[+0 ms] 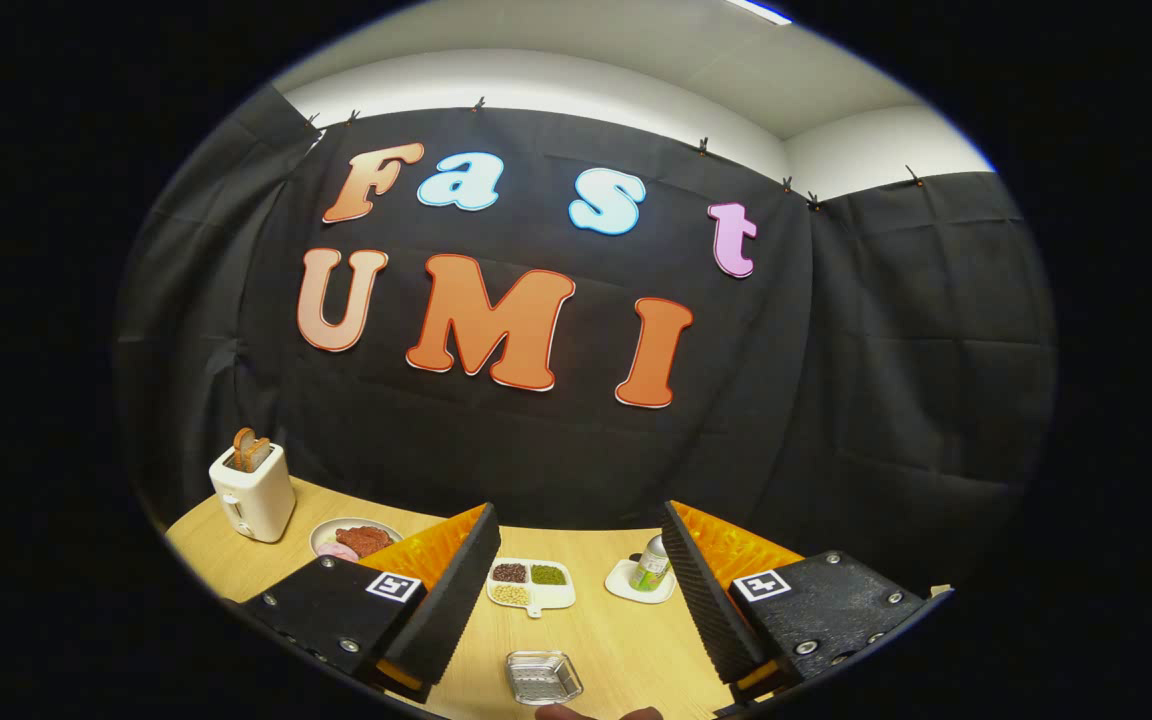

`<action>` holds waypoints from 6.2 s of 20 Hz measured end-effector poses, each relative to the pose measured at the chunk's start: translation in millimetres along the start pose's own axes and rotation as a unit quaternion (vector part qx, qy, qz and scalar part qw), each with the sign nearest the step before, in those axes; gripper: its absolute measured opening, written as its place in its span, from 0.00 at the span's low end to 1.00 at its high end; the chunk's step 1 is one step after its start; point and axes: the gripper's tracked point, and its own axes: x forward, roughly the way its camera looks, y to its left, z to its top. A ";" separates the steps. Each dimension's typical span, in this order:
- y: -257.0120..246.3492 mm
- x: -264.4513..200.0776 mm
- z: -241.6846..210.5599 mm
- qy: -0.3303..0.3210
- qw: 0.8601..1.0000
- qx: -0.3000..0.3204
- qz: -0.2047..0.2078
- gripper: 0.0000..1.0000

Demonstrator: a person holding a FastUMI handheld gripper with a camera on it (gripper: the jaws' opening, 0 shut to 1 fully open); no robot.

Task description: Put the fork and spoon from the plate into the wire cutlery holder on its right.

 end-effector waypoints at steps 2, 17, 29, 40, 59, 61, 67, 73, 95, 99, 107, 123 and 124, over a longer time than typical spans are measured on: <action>15.4 -0.2 -1.0 0.003 1.000 0.002 0.014 0.98; 140.8 5.4 -26.4 0.053 0.991 0.021 0.122 0.97; 243.6 -30.8 -158.3 0.297 0.928 -0.016 0.224 0.97; 294.4 -76.8 -269.0 0.493 0.839 -0.033 0.228 0.69; 300.7 -101.6 -329.3 0.569 0.800 -0.043 0.183 0.33; 299.1 -96.6 -331.5 0.572 0.801 -0.035 0.170 0.18; 302.7 -98.7 -322.6 0.592 0.786 0.009 0.177 0.11; 275.6 -91.2 -287.4 0.566 0.806 -0.006 0.175 0.09; 25.3 -93.6 -242.2 0.638 0.763 -0.052 0.089 0.09; 5.1 -90.6 -250.9 0.674 0.727 -0.073 0.109 0.09; -5.8 -68.7 -258.2 0.724 0.667 -0.098 0.146 0.10; 11.1 4.2 -257.1 0.684 0.713 -0.054 0.141 0.16; 13.6 6.2 -254.1 0.676 0.722 -0.047 0.140 0.17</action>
